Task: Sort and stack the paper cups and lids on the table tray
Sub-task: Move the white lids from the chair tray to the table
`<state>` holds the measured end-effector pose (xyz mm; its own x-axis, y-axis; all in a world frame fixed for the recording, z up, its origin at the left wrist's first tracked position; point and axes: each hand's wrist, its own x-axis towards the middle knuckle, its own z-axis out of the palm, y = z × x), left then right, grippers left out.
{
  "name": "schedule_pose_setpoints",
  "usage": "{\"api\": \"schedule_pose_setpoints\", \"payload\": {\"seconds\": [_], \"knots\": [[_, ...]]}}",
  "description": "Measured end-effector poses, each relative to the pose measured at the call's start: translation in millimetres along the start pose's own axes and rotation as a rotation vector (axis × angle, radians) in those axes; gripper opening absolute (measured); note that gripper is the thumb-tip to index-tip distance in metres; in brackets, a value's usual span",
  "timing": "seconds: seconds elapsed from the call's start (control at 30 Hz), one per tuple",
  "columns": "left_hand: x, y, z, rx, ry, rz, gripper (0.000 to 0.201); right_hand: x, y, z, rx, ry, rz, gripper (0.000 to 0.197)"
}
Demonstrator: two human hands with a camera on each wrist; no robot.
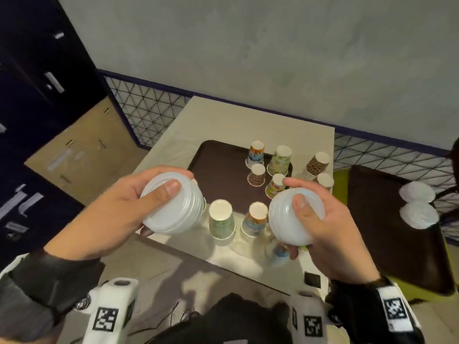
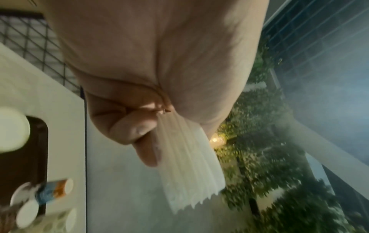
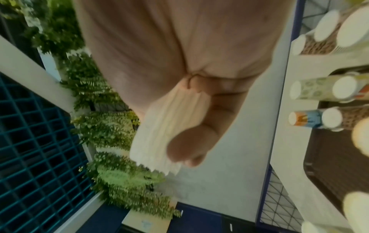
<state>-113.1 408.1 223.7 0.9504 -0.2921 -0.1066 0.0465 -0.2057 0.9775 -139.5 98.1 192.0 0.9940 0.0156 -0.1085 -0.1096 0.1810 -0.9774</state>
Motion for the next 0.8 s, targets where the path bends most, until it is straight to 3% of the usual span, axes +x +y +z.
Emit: {"api": "schedule_pose_setpoints", "payload": {"seconds": [0.13, 0.37, 0.63, 0.8], "knots": [[-5, -19, -58, -0.078, 0.201, -0.012, 0.046, 23, -5, 48, -0.038, -0.021, -0.036, 0.033], [6, -43, -124, -0.160, 0.563, -0.013, 0.031, 81, -15, 110, -0.089, -0.211, -0.072, 0.028], [40, -98, -175, -0.326, 0.705, -0.172, 0.036, 134, 0, 167, -0.027, -0.218, -0.023, 0.019], [70, -153, -182, -0.165, 0.589, -0.368, 0.029, 152, 27, 213, -0.068, -0.279, 0.033, 0.017]]}}
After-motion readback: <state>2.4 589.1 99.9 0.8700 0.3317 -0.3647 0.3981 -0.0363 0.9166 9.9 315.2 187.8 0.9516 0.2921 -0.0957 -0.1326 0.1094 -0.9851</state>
